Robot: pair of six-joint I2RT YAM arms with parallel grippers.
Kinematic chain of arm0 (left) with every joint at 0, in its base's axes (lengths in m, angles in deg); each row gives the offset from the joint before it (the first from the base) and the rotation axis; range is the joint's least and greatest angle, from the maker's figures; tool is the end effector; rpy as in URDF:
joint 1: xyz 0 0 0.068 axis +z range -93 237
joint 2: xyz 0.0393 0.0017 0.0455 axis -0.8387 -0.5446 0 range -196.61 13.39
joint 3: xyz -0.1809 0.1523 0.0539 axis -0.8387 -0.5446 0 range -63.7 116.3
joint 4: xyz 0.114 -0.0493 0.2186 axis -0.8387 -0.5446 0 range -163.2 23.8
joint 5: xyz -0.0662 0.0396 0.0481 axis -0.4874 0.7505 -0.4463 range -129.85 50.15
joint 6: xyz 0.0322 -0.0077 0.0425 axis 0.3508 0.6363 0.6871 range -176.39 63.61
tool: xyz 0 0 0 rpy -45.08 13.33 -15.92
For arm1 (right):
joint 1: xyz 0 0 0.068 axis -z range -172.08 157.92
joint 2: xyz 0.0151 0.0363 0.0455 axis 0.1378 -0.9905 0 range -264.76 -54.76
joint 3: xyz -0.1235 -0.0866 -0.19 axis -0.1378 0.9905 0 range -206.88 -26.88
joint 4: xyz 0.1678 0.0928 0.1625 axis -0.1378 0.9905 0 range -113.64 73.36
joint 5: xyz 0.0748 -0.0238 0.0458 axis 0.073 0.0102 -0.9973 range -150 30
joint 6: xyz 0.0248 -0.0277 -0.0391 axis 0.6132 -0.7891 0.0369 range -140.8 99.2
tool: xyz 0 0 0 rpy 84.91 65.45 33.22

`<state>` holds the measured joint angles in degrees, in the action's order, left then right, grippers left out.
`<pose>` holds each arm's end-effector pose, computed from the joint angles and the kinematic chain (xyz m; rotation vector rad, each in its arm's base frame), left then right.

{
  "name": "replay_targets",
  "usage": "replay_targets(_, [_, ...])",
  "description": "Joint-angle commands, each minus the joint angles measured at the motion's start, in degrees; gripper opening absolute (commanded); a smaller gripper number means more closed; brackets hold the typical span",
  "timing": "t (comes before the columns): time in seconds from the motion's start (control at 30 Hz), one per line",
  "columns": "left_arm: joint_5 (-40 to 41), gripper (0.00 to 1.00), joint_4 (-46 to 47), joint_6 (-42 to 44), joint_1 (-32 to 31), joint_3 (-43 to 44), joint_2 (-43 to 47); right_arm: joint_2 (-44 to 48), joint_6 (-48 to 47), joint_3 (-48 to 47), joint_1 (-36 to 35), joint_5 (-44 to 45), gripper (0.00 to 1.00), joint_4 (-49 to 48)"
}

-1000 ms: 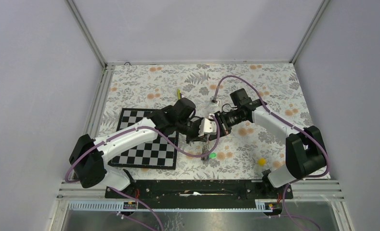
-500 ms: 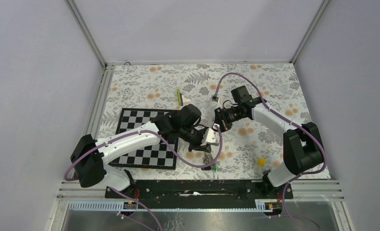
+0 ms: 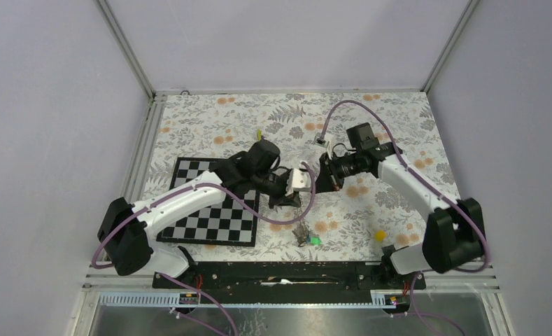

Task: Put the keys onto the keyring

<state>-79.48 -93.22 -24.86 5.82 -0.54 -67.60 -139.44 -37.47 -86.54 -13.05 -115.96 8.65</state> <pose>0.1684 -0.2456 0.2572 1.7810 1.5008 -0.9811 0.2571 0.1302 0.2213 -1.0949 2.0882 1.2625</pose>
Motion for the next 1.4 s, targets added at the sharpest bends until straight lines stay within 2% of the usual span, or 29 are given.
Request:
replay_targets(0.0, [-2.63,0.0,6.23,-4.81,3.23,0.81,3.8,9.21,-6.84,1.37,0.05,0.28,0.0,1.12])
replay_targets(0.13, [-2.64,0.0,8.97,-8.07,3.97,0.48,3.49,13.48,-7.11,1.51,-0.92,0.41,0.0,0.93])
replay_targets(0.33, [2.03,0.0,12.63,-13.69,3.98,0.91,2.38,11.8,-3.31,1.98,-3.01,-0.16,0.0,-0.86])
replay_targets(0.77, [3.07,0.0,13.42,-14.59,3.73,0.39,2.19,7.34,1.43,1.59,-3.2,-2.47,0.0,-4.41])
replay_targets(1.1, [3.88,0.0,14.07,-14.91,3.78,-0.58,3.0,9.01,-5.47,2.27,-3.19,1.11,0.0,0.49])
replay_targets(1.23, [0.07,0.0,14.48,-13.96,4.22,-1.85,3.54,12.16,-10.3,2.43,-3.2,1.85,0.0,2.97])
replay_targets(1.37, [-4.61,0.0,14.08,-12.06,4.65,-2.32,3.61,14.3,-11.08,2.38,-3.2,3.87,0.0,3.27])
